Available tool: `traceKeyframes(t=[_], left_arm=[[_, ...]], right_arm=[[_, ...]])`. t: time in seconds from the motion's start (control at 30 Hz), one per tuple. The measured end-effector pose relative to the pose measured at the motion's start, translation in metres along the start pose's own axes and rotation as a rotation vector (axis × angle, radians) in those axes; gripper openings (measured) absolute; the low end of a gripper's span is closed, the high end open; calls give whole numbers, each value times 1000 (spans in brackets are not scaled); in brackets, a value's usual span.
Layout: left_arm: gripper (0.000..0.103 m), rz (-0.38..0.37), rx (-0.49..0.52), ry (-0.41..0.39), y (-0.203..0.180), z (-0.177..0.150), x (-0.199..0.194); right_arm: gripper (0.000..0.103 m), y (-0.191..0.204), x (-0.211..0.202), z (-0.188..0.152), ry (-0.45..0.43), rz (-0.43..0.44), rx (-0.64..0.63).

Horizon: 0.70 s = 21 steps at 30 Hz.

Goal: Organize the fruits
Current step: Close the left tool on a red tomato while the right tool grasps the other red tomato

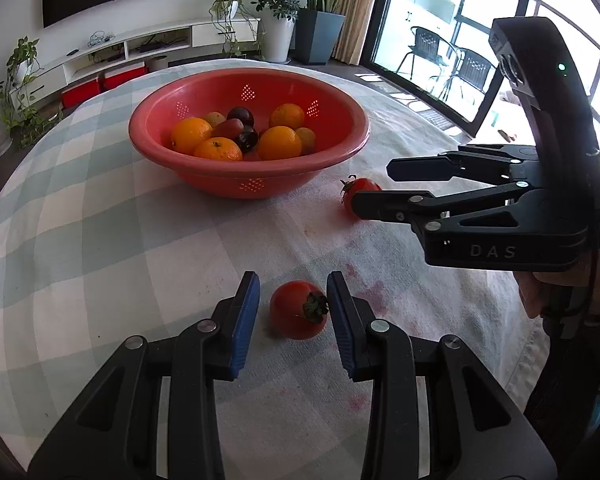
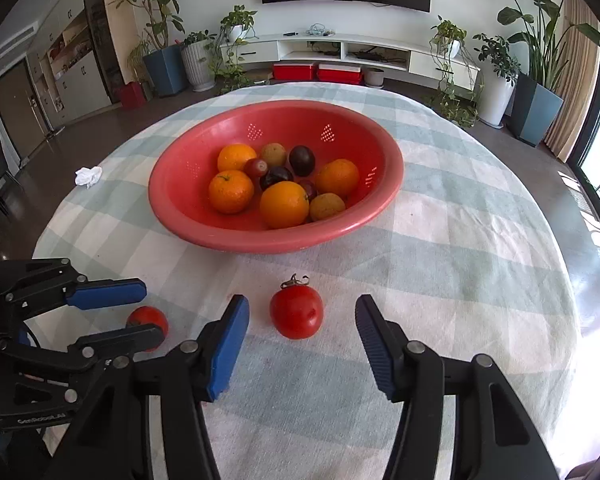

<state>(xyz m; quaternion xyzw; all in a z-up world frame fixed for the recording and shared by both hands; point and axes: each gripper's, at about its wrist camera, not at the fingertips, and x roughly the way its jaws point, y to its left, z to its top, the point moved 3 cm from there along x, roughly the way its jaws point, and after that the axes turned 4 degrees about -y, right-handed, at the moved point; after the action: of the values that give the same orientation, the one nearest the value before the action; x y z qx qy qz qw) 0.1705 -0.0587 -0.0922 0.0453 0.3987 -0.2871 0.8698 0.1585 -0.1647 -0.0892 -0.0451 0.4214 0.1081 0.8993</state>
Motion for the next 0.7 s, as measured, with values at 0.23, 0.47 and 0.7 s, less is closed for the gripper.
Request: traceKeyframes(t=[0.23,0.47,0.7], left_arm=[[35,-3,33,29,-10,-5,9],[63,34,22,36,-8,-6,11],[63,17,37,51,-14,-10,14]], right_arm=[[55,-3,15,-9,45,1,-7],[52,-3,15,-10,33,12,-24],[44,-3,13,-10,26,34,-10]])
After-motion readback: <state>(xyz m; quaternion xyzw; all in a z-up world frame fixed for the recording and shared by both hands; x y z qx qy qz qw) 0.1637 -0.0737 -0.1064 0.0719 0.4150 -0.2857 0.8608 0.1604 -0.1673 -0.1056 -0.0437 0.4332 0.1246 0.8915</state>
